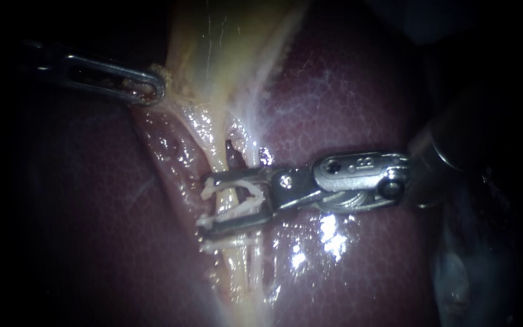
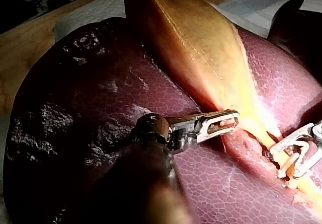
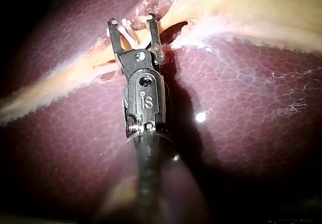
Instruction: Clipping third clip left tube
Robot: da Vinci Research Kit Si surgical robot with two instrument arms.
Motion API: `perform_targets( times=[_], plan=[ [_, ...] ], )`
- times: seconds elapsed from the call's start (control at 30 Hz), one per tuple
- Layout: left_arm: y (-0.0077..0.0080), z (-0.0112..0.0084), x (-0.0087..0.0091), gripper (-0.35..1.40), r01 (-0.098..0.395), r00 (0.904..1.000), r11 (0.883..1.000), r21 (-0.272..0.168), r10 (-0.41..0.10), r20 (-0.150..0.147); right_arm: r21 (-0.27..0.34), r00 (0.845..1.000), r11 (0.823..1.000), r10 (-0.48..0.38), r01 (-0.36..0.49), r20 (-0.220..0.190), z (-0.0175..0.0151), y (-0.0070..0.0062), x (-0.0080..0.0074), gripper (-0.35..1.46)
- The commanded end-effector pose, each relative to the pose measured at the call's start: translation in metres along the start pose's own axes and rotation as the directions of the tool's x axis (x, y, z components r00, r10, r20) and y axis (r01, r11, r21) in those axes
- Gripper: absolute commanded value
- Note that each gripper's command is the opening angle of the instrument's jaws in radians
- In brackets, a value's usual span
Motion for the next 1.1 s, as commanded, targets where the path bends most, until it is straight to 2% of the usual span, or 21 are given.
perform_targets(
  times=[0.03,0.23,0.5,0.77,0.97,1.1],
  plan=[
    [0.0000,0.0000,0.0000,-0.35,0.000,1.0000,1.000,0.000,0.000,0.000,0.003,1.000,1.000,0.000,0.000,-0.004,-0.0002,-0.0003,0.0002,0.47],
    [0.0000,0.0000,0.0000,-0.35,0.000,1.0000,1.000,0.000,0.000,0.000,0.014,1.000,1.000,0.006,-0.006,-0.020,-0.0021,-0.0014,0.0013,0.47],
    [0.0000,0.0000,0.0000,-0.35,0.000,1.0000,1.000,0.000,0.000,0.000,0.005,1.000,1.000,0.011,-0.011,-0.028,-0.0044,-0.0017,0.0016,0.47],
    [0.0000,0.0000,0.0000,-0.35,0.000,1.0000,1.000,0.000,0.000,0.000,0.003,1.000,1.000,0.001,-0.001,-0.026,-0.0044,-0.0001,-0.0003,0.47],
    [0.0000,0.0000,0.0000,-0.35,0.000,1.0000,1.000,0.000,0.000,0.000,0.018,0.999,0.999,0.043,-0.042,-0.022,-0.0042,0.0019,-0.0027,0.47],
    [0.0001,0.0001,0.0001,-0.35,0.000,1.0000,1.000,0.000,0.000,0.000,0.044,0.996,0.996,0.083,-0.082,-0.027,-0.0036,0.0026,-0.0041,0.47]
  ],
)
